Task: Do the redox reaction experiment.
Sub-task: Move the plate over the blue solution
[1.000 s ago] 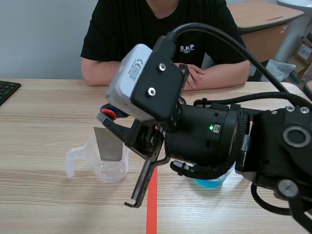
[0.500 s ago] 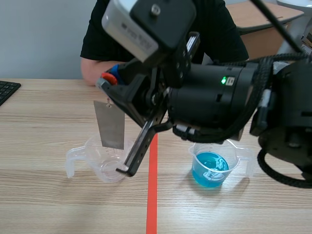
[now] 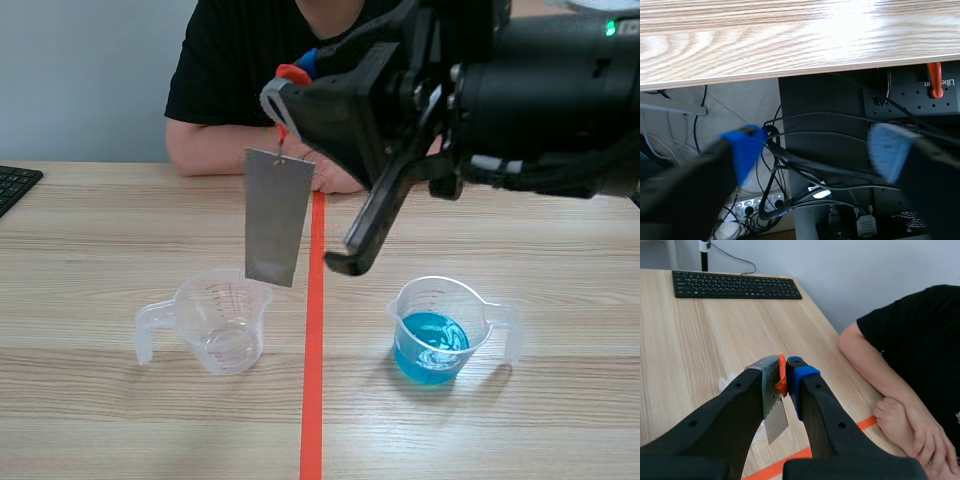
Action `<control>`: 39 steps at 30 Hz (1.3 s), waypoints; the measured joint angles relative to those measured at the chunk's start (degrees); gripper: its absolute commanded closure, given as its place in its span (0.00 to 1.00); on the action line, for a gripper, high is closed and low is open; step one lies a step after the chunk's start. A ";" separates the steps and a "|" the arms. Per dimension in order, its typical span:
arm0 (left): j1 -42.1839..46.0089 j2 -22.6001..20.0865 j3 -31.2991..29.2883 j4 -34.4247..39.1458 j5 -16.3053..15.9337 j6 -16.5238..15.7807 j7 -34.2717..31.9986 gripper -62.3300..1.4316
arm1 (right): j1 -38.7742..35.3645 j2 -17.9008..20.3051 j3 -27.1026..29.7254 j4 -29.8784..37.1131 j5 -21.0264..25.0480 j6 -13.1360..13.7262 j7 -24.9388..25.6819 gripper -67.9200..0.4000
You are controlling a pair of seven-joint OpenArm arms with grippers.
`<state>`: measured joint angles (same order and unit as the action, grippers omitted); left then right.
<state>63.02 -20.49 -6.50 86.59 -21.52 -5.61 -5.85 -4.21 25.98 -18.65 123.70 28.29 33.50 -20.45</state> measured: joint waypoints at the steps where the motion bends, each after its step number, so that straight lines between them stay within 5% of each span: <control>1: 0.00 0.00 0.00 0.00 0.00 0.00 0.02 0.60 | -0.37 0.61 1.44 0.00 0.94 0.42 -0.02 0.97; 10: 0.00 0.00 0.00 0.00 0.00 0.00 0.44 0.90 | -7.06 4.85 15.32 0.02 6.99 5.18 0.00 0.97; 22: 0.00 0.00 0.00 0.00 0.00 0.00 0.44 0.90 | -18.16 7.63 32.37 0.70 10.34 8.92 2.54 0.97; 39: 0.00 0.00 0.00 -0.04 0.00 0.00 0.44 0.90 | -22.38 11.37 34.03 0.81 10.36 8.92 6.10 0.97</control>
<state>63.02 -20.49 -6.50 86.54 -21.52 -5.61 -5.41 -26.59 37.34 15.38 124.51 38.65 42.41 -14.35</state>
